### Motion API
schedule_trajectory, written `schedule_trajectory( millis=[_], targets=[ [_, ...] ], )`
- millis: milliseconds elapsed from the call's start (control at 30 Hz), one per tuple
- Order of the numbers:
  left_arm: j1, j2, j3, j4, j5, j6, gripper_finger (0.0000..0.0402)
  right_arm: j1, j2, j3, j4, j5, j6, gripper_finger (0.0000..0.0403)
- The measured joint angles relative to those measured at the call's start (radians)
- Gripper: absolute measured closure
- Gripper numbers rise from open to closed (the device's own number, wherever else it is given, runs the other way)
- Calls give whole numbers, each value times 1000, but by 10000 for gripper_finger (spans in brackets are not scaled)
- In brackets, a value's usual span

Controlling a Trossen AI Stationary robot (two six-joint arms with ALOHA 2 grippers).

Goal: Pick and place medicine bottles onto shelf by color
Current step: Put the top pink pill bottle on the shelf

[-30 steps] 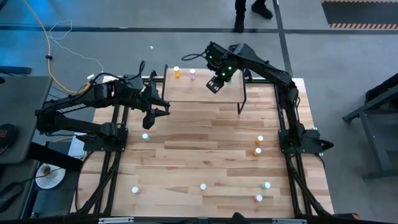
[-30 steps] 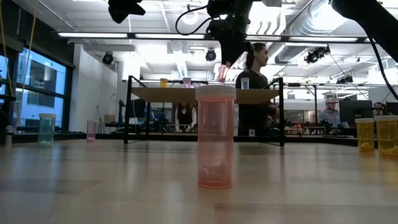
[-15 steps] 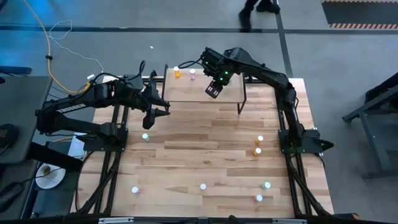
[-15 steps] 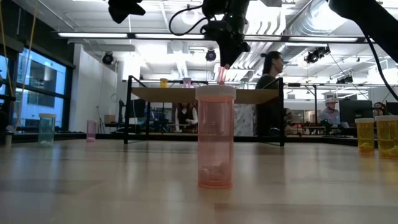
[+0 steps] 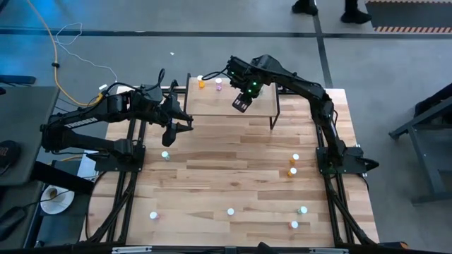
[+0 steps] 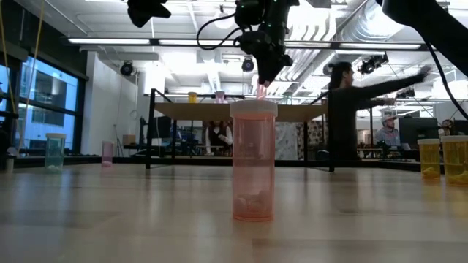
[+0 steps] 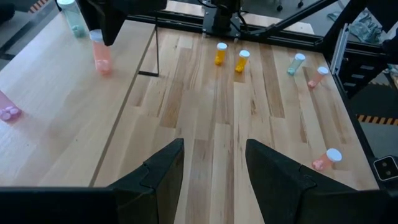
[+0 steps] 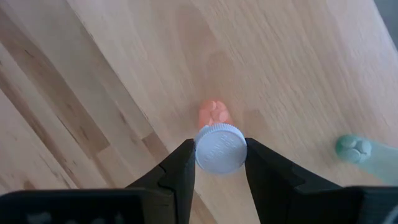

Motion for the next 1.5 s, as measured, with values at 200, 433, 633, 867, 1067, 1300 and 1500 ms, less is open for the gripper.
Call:
schedule_trajectory(
  millis=[200,433,633,867,1067,1300,1500],
  targets=[
    [0,0,0,0,0,0,238,0,0,0,1,0,0,284],
    [0,0,0,0,0,0,238,0,0,0,1,0,-1,284],
    [0,0,0,0,0,0,238,0,0,0,1,0,-15,284],
    [0,0,0,0,0,0,238,0,0,0,4,0,-15,284],
    [0,0,0,0,0,0,238,0,0,0,4,0,-16,276],
    [0,0,0,0,0,0,238,-5,0,0,-1,0,-9,264],
    [0,0,0,0,0,0,238,-15,0,0,6,5,-2,264]
  ],
)
